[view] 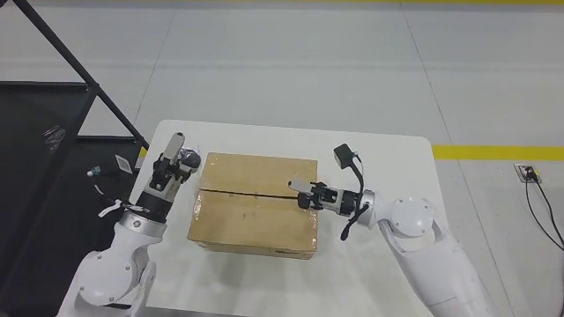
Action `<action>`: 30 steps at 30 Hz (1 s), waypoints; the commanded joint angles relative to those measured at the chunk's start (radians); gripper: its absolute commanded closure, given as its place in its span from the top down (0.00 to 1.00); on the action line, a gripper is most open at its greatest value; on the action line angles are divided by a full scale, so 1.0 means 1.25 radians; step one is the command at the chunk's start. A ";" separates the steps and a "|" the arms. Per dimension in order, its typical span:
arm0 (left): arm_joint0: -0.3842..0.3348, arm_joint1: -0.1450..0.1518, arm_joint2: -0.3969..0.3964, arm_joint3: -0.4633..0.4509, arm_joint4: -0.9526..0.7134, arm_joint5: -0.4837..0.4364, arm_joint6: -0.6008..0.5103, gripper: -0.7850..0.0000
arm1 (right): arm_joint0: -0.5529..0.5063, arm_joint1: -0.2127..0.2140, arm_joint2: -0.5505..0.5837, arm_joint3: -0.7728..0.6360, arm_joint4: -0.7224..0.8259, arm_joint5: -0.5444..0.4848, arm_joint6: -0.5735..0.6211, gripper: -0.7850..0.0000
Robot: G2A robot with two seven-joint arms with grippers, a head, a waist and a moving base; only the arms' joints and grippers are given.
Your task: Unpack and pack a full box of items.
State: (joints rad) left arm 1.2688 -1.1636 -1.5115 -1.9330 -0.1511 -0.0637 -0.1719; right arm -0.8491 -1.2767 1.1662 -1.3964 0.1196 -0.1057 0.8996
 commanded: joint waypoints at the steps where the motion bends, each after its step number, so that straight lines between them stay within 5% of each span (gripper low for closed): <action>1: -0.006 -0.001 0.014 0.004 0.017 0.004 -0.002 1.00 | -0.012 0.004 0.011 -0.010 0.000 -0.005 0.000 1.00; 30: -0.042 -0.024 0.182 0.065 0.211 0.009 0.003 1.00 | -0.119 0.039 0.114 -0.048 0.046 -0.061 0.000 1.00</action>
State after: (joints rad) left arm 1.2178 -1.1921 -1.2898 -1.8524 0.1083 -0.0528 -0.1699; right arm -0.9971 -1.2287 1.3072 -1.4587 0.1755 -0.1791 0.9000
